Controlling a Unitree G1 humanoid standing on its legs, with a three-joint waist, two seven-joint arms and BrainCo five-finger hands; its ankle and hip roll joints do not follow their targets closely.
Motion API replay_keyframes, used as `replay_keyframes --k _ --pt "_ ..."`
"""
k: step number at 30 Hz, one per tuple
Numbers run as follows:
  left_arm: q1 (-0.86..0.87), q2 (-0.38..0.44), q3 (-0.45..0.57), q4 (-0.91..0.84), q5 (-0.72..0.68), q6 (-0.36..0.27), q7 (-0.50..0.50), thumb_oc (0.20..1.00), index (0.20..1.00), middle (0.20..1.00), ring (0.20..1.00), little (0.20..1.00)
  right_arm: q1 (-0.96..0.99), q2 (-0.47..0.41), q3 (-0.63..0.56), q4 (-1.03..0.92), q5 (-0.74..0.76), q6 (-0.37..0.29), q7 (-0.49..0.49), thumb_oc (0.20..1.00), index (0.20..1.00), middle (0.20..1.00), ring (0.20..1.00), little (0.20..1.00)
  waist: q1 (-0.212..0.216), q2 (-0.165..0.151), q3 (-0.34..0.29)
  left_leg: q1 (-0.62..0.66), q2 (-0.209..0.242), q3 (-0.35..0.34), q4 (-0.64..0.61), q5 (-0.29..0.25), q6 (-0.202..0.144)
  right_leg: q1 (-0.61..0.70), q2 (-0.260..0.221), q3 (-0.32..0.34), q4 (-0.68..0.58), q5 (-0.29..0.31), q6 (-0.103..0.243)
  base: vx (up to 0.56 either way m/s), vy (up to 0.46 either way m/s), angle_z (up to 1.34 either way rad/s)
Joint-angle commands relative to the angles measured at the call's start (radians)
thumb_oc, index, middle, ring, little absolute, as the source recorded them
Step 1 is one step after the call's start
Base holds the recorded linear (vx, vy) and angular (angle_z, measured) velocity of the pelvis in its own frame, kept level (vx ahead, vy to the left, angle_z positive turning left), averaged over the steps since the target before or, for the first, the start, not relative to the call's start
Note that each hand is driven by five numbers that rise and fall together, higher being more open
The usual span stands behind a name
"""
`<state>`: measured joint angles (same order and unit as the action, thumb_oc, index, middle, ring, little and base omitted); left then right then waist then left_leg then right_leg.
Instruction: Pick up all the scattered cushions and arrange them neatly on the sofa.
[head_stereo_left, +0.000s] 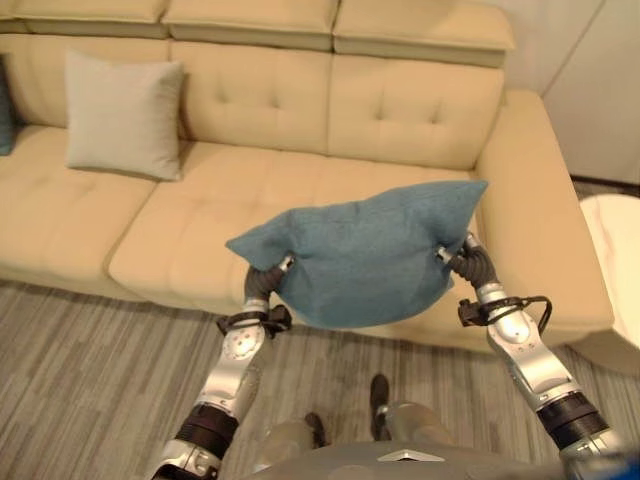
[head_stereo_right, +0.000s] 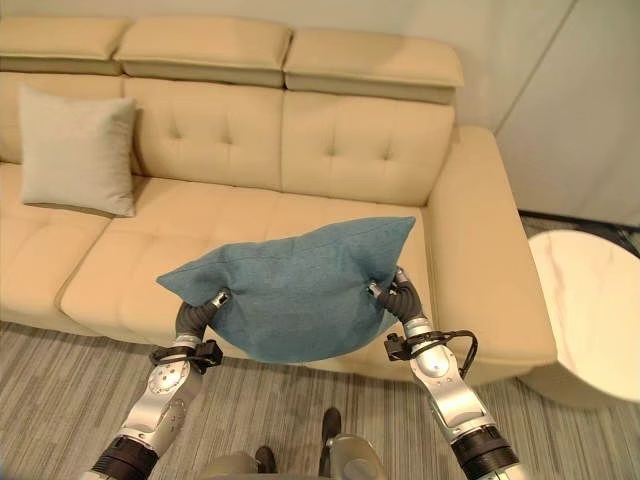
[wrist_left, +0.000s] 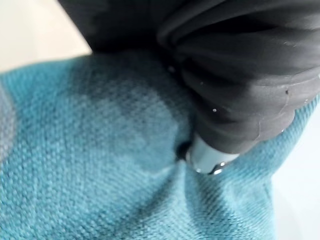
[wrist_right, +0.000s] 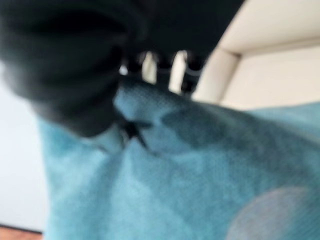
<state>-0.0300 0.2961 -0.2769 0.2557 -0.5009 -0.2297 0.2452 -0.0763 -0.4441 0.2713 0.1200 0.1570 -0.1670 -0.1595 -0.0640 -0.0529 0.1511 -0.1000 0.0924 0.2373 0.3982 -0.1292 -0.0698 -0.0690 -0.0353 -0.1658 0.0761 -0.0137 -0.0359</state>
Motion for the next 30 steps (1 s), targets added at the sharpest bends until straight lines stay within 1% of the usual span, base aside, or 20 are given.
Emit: replay_keyframes --k 1,2,3,4,5,6,8,10,12,13,14,17,20,22,23,24,25,26,27,30 --pt "-0.100 -0.002 -0.073 -0.133 0.010 -0.086 -0.065 0.200 0.200 0.200 0.200 0.200 -0.036 0.022 -0.013 -0.134 0.028 -0.118 0.023 0.200 0.200 0.200 0.200 0.200 -0.014 -0.034 -0.044 -0.038 0.024 0.018 -0.165 0.116 -0.019 0.033 -0.009 0.014 0.018 0.000 0.116 0.13 0.024 0.15" --pt "-0.099 -0.002 -0.074 -0.133 0.010 -0.086 -0.064 0.200 0.200 0.200 0.200 0.200 -0.036 0.022 -0.013 -0.134 0.028 -0.119 0.022 0.200 0.200 0.200 0.200 0.200 -0.015 -0.036 -0.046 -0.036 0.021 0.017 -0.172 0.120 -0.019 0.033 -0.011 0.013 0.018 -0.001 0.117 0.19 0.071 0.06" --pt "-0.103 -0.003 -0.072 -0.136 0.012 -0.085 -0.061 0.200 0.200 0.200 0.200 0.200 -0.039 0.025 -0.012 -0.127 0.022 -0.119 0.016 0.200 0.200 0.200 0.200 0.200 0.000 -0.027 -0.041 -0.068 0.048 -0.001 -0.243 0.187 -0.033 0.050 -0.002 0.022 0.016 -0.016 0.117 0.19 0.077 -0.04" --pt "-0.106 -0.005 -0.070 -0.135 0.011 -0.086 -0.057 0.200 0.200 0.200 0.200 0.200 -0.043 0.028 -0.012 -0.122 0.021 -0.120 0.011 0.200 0.200 0.200 0.200 0.200 0.008 -0.025 -0.037 -0.078 0.057 -0.015 -0.271 0.223 -0.044 0.061 0.003 0.027 0.018 -0.024 0.115 0.25 0.101 -0.01" --pt "-0.108 -0.005 -0.068 -0.138 0.008 -0.089 -0.055 0.200 0.200 0.200 0.200 0.200 -0.045 0.033 -0.011 -0.116 0.026 -0.119 0.008 0.200 0.200 0.200 0.200 0.200 0.014 -0.026 -0.033 -0.088 0.058 -0.026 -0.274 0.237 -0.048 0.071 0.006 0.035 0.020 -0.032 0.113 0.20 0.096 -0.18" --pt "-0.103 -0.003 -0.063 -0.142 0.002 -0.092 -0.059 0.200 0.200 0.200 0.200 0.200 -0.043 0.033 -0.013 -0.118 0.028 -0.119 0.012 0.200 0.200 0.200 0.200 0.200 0.013 -0.024 -0.036 -0.070 0.054 -0.025 -0.287 0.221 -0.043 0.073 0.007 0.042 0.025 -0.041 0.114 0.22 0.129 -0.25" --pt "-0.099 -0.001 -0.063 -0.151 0.002 -0.092 -0.061 0.200 0.200 0.200 0.200 0.200 -0.042 0.036 -0.016 -0.117 0.023 -0.120 0.012 0.200 0.200 0.200 0.200 0.200 0.015 -0.024 -0.038 -0.051 0.047 -0.015 -0.296 0.215 -0.039 0.088 0.000 0.044 0.026 -0.048 0.120 0.18 0.147 -0.40" --pt "-0.095 0.006 -0.061 -0.162 0.002 -0.094 -0.061 0.200 0.200 0.200 0.200 0.200 -0.061 0.051 -0.008 -0.111 0.020 -0.113 0.008 0.200 0.200 0.200 0.200 0.200 0.024 -0.017 -0.045 -0.030 0.017 -0.010 -0.284 0.184 -0.020 0.089 -0.030 0.060 0.058 -0.051 0.140 0.20 0.241 -0.37" --pt "-0.095 0.008 -0.061 -0.163 0.005 -0.094 -0.058 0.200 0.200 0.200 0.200 0.200 -0.069 0.058 -0.003 -0.105 0.017 -0.113 0.009 0.200 0.200 0.200 0.200 0.200 0.031 -0.016 -0.046 -0.014 0.007 0.006 -0.287 0.171 -0.010 0.086 -0.045 0.066 0.078 -0.049 0.151 0.12 0.211 -0.59" --pt "-0.092 0.011 -0.056 -0.175 0.010 -0.097 -0.051 0.200 0.200 0.200 0.200 0.200 -0.093 0.073 0.014 -0.099 0.010 -0.109 0.007 0.200 0.200 0.200 0.200 0.200 0.044 -0.007 -0.044 0.005 -0.019 0.024 -0.283 0.144 0.020 0.060 -0.086 0.060 0.149 -0.018 0.180 0.10 0.261 -0.41" --pt "-0.088 0.014 -0.053 -0.179 0.009 -0.098 -0.052 0.200 0.200 0.200 0.200 0.200 -0.098 0.076 0.017 -0.100 0.006 -0.106 0.009 0.200 0.200 0.200 0.200 0.200 0.047 -0.003 -0.045 0.018 -0.024 0.036 -0.291 0.139 0.027 0.041 -0.098 0.058 0.187 -0.005 0.189 0.14 0.332 -0.34" --pt "-0.090 0.025 -0.053 -0.184 0.028 -0.097 -0.048 0.200 0.200 0.200 0.200 0.200 -0.106 0.087 0.021 -0.100 -0.002 -0.108 0.009 0.200 0.200 0.200 0.200 0.200 0.040 0.007 -0.042 0.055 -0.045 0.044 -0.309 0.119 0.051 -0.016 -0.114 0.069 0.298 0.027 0.196 0.10 0.182 -0.50" --pt "-0.094 0.028 -0.049 -0.180 0.040 -0.099 -0.043 0.200 0.200 0.200 0.200 0.200 -0.129 0.087 0.031 -0.093 -0.003 -0.106 0.006 0.200 0.200 0.200 0.200 0.200 0.030 0.012 -0.047 0.089 -0.059 0.053 -0.343 0.108 0.049 -0.058 -0.136 0.042 0.227 0.052 0.196 0.09 0.065 -0.01" --pt "-0.098 0.029 -0.040 -0.182 0.039 -0.100 -0.043 0.200 0.200 0.200 0.200 0.200 -0.145 0.081 0.035 -0.091 -0.010 -0.107 0.007 0.200 0.200 0.200 0.200 0.200 0.024 0.013 -0.047 0.108 -0.062 0.053 -0.359 0.103 0.041 -0.090 -0.137 0.030 0.138 0.073 0.198 0.10 -0.030 -0.11" --pt "-0.104 0.029 -0.036 -0.173 0.037 -0.099 -0.035 0.200 0.200 0.200 0.200 0.200 -0.146 0.078 0.039 -0.094 -0.014 -0.108 0.005 0.200 0.200 0.200 0.200 0.200 0.018 0.008 -0.045 0.115 -0.066 0.049 -0.359 0.096 0.036 -0.101 -0.135 0.031 0.087 0.087 0.200 0.09 -0.053 -0.12" --pt "-0.109 0.028 -0.034 -0.171 0.033 -0.097 -0.036 0.200 0.200 0.200 0.200 0.200 -0.135 0.078 0.034 -0.099 -0.009 -0.107 0.010 0.200 0.200 0.200 0.200 0.200 0.011 0.005 -0.043 0.115 -0.068 0.035 -0.348 0.095 0.034 -0.080 -0.126 0.048 0.081 0.083 0.202 0.08 -0.061 -0.01" --pt "-0.103 0.025 -0.029 -0.175 0.043 -0.102 -0.038 0.200 0.200 0.200 0.200 0.200 -0.133 0.075 0.036 -0.102 -0.022 -0.108 0.009 0.200 0.200 0.200 0.200 0.200 0.010 0.003 -0.043 0.121 -0.067 0.041 -0.346 0.093 0.033 -0.080 -0.133 0.053 0.084 0.108 0.213 0.10 -0.065 0.27" --pt "-0.110 0.019 -0.034 -0.169 0.047 -0.101 -0.041 0.200 0.200 0.200 0.200 0.200 -0.126 0.067 0.033 -0.110 -0.025 -0.107 0.012 0.200 0.200 0.200 0.200 0.200 0.007 0.003 -0.052 0.126 -0.065 0.035 -0.350 0.094 0.028 -0.064 -0.117 0.071 0.073 0.085 0.207 0.16 -0.106 0.47" --pt "-0.115 0.011 -0.032 -0.167 0.053 -0.104 -0.046 0.200 0.200 0.200 0.200 0.200 -0.127 0.059 0.024 -0.111 -0.029 -0.106 0.016 0.200 0.200 0.200 0.200 0.200 0.009 0.001 -0.066 0.135 -0.064 0.038 -0.361 0.096 0.021 -0.036 -0.114 0.049 0.034 0.080 0.202 0.14 -0.087 0.43" --pt "-0.121 0.005 -0.036 -0.165 0.050 -0.100 -0.049 0.200 0.200 0.200 0.200 0.200 -0.127 0.053 0.017 -0.111 -0.030 -0.103 0.012 0.200 0.200 0.200 0.200 0.200 0.007 0.003 -0.081 0.147 -0.061 0.036 -0.376 0.100 0.014 -0.001 -0.103 0.036 -0.004 0.076 0.199 0.12 -0.093 0.02"
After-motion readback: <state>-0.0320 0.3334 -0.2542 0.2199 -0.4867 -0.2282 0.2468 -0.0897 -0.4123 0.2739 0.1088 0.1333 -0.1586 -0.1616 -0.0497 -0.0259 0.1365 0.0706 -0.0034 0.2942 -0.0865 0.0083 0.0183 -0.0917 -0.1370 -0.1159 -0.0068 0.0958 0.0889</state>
